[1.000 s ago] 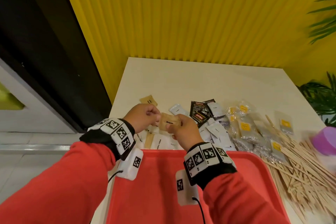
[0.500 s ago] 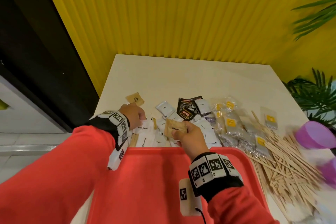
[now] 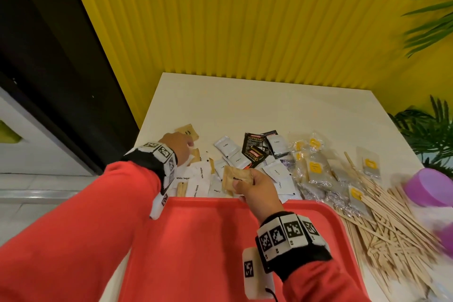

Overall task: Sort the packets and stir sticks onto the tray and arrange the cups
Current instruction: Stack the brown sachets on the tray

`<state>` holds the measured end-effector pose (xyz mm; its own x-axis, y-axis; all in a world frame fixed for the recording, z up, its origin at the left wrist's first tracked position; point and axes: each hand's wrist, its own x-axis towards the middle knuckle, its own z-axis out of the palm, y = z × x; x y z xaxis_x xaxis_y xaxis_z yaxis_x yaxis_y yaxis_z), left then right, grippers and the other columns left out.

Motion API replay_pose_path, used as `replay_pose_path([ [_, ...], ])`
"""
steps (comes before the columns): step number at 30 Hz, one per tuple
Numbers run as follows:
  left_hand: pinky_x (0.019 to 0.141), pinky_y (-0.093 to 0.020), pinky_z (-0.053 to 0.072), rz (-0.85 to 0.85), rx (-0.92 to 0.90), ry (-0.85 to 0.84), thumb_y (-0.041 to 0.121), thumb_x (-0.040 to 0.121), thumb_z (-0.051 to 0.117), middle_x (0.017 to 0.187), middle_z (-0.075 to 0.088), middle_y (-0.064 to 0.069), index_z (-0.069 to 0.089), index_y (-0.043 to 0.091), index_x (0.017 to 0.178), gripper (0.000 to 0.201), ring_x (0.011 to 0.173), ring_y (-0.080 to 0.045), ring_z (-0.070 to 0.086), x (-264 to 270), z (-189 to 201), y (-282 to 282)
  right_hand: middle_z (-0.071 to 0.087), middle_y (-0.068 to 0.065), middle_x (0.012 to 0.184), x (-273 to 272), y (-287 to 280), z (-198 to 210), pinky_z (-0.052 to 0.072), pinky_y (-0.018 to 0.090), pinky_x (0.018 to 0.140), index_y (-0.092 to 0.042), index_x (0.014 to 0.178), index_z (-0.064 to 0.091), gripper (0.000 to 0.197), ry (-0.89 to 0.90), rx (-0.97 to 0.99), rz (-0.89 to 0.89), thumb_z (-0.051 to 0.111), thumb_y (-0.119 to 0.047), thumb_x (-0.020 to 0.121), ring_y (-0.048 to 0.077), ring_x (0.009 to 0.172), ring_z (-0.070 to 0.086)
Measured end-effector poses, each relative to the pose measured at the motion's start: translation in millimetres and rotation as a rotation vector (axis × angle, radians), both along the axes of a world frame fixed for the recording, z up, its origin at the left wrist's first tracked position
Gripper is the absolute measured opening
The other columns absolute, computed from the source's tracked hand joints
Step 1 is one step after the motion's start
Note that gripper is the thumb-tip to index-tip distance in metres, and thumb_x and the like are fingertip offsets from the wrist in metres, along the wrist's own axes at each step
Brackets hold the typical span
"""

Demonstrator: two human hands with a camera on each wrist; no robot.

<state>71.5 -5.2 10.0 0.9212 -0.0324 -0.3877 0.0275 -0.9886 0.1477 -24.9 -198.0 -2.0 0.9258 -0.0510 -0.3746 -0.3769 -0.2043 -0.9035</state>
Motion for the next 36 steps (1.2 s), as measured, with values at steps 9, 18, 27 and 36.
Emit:
replay_pose_path([
  [9, 0.103, -0.032, 0.034, 0.005, 0.0, 0.005, 0.017, 0.092, 0.044, 0.113, 0.052, -0.004, 0.06, 0.02, 0.092, 0.016, 0.113, -0.027, 0.047, 9, -4, -13, 0.054, -0.001, 0.07, -2, -5, 5, 0.041, 0.029, 0.067, -0.015, 0.074, 0.055, 0.018, -0.006, 0.036, -0.014, 0.055, 0.001, 0.083, 0.016, 0.068, 0.051],
  [18, 0.106, -0.036, 0.032, -0.055, 0.106, 0.148, 0.033, 0.092, 0.049, 0.133, 0.043, -0.004, 0.054, 0.03, 0.121, 0.029, 0.124, -0.029, 0.039, 11, -9, -8, 0.053, 0.008, 0.074, 0, 6, 5, 0.039, 0.032, 0.068, -0.01, 0.076, 0.057, 0.01, 0.008, 0.017, 0.027, 0.056, -0.003, 0.083, 0.02, 0.071, 0.049],
  [27, 0.075, -0.023, 0.043, 0.033, -0.169, 0.046, 0.016, 0.086, 0.06, 0.108, 0.065, -0.001, 0.062, 0.022, 0.075, 0.012, 0.097, -0.017, 0.057, 13, 10, -10, 0.05, 0.01, 0.076, -2, 0, 4, 0.037, 0.033, 0.068, -0.009, 0.079, 0.054, 0.008, 0.019, 0.021, 0.005, 0.054, -0.002, 0.083, 0.02, 0.072, 0.046],
  [36, 0.079, -0.03, 0.047, 0.092, -0.635, -0.137, 0.013, 0.084, 0.065, 0.082, 0.063, 0.0, 0.063, 0.019, 0.073, 0.012, 0.082, -0.016, 0.057, 8, 43, -10, 0.057, 0.005, 0.079, 8, 4, 23, 0.042, 0.035, 0.073, -0.016, 0.078, 0.058, 0.015, -0.046, 0.053, 0.052, 0.052, -0.004, 0.085, 0.017, 0.072, 0.05],
])
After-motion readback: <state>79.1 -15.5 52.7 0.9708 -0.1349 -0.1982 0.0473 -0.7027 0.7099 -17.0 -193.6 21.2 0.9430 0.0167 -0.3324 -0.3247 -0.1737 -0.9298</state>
